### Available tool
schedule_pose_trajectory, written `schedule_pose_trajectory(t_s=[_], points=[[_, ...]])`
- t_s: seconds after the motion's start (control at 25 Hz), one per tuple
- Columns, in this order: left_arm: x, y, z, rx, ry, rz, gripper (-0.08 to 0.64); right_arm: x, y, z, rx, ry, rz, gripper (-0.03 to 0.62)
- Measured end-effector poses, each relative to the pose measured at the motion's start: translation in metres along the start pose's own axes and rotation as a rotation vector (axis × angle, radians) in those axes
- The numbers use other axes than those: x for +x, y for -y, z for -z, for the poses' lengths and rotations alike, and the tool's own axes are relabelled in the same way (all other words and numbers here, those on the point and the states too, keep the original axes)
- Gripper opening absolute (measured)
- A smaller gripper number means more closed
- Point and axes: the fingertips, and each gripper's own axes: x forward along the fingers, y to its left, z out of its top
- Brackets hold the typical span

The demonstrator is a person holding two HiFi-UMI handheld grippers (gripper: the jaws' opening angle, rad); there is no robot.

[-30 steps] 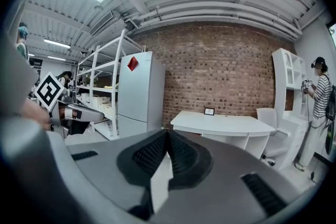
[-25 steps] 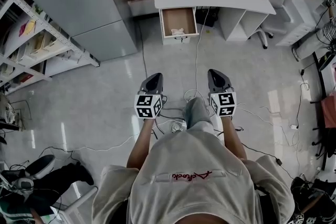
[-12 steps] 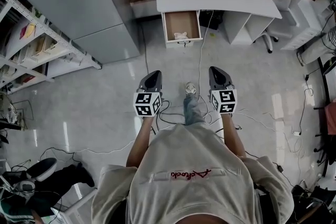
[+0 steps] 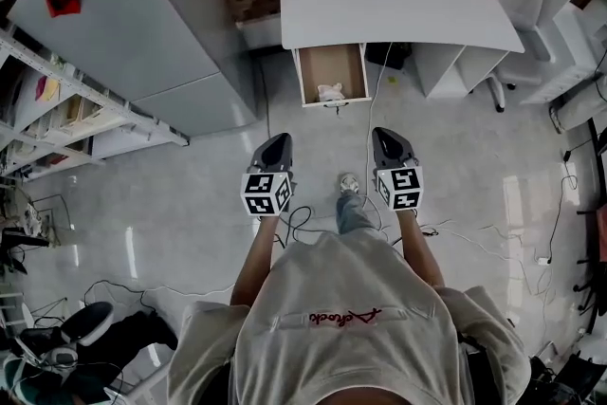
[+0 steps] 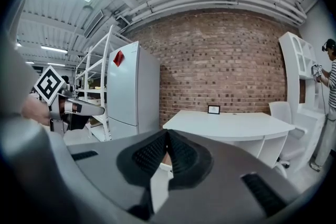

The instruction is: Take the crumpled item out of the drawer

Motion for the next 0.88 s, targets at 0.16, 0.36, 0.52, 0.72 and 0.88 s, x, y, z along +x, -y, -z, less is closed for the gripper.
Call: schedule_pose_trajectory(t_s=[0.16, 0.36, 0.52, 0.72, 0.88], points=[[0.047, -0.005, -0.019, 0.004, -0.011, -0.004, 0.009, 0.038, 0.032, -0.011, 0.009, -0.003, -0.016, 0.012], [0.105, -0.014, -0.046, 0.004, -0.014, -0.021, 0.009, 0.086, 0.074, -0.028, 0.009, -0.009, -0.043, 0.012], [0.149, -0.023, -0.060, 0.001, -0.027, -0.035, 0.009, 0.125, 0.106, -0.038, 0.014, -0.013, -0.061, 0.012], [0.198, -0.031, -0.075, -0.004, -0.042, -0.052, 0.009, 0.168, 0.139, -0.044, 0.019, -0.030, -0.093, 0.012], [0.228, -0.041, -0.089, -0.003, -0.041, -0.069, 0.009, 0.196, 0.157, -0.050, 0.021, -0.028, -0.113, 0.012]])
